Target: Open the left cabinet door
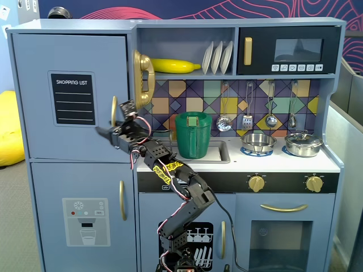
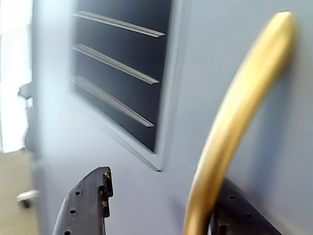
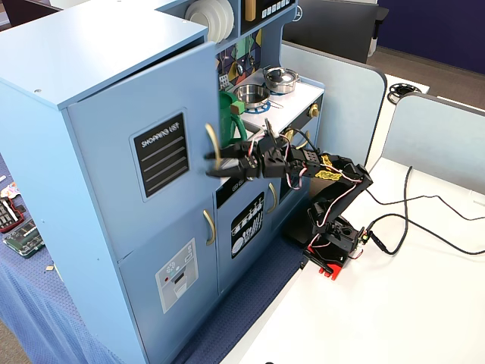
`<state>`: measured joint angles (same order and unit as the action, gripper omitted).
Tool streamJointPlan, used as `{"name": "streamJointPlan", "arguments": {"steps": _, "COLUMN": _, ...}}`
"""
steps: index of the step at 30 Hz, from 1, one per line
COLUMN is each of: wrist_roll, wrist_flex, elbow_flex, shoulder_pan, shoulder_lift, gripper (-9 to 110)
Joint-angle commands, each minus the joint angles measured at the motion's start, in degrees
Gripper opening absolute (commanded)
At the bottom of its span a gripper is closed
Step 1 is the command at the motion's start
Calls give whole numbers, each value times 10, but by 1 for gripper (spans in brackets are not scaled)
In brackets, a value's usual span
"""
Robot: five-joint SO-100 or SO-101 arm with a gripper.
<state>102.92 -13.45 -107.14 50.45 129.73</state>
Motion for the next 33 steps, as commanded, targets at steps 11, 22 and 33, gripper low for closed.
{"name": "streamJointPlan", "arguments": {"steps": 11, "wrist_roll": 30, "wrist_flex": -94, "elbow_flex": -46, "shoulder_pan": 110, "shoulder_lift": 171, "gripper": 11}}
{"name": "streamJointPlan", "arguments": {"steps": 22, "wrist_roll": -47, "wrist_flex": -235, "elbow_flex": -139, "shoulder_pan": -35, "shoulder_lift": 378, "gripper": 4}}
{"name": "streamJointPlan", "arguments": {"steps": 33, "wrist_roll": -43, "wrist_flex": -91, "elbow_flex": -112, "shoulder_pan": -88, "shoulder_lift": 215, "gripper": 0}}
